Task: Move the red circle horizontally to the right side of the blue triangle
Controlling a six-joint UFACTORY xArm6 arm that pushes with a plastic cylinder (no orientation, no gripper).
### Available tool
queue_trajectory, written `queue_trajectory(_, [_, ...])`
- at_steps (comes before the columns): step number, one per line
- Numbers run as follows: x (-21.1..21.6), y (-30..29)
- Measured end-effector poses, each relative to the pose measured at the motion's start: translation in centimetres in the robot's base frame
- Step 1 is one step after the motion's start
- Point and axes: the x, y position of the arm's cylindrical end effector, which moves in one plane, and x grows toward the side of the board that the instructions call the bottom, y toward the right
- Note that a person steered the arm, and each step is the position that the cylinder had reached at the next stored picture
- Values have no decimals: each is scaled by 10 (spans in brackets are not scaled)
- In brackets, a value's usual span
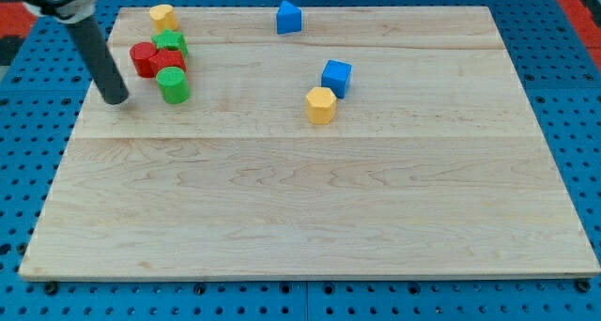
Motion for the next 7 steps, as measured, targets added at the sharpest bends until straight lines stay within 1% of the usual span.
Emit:
queue_trajectory(1, [5,-67])
queue_trajectory(2, [-9,-74])
queue_trajectory(3, [-50,-43])
queue_trajectory(4, [-66,21])
queue_trajectory(5, [-67,14])
queue_trajectory(6, [-78,-27])
queue_trajectory(7, [-92,15])
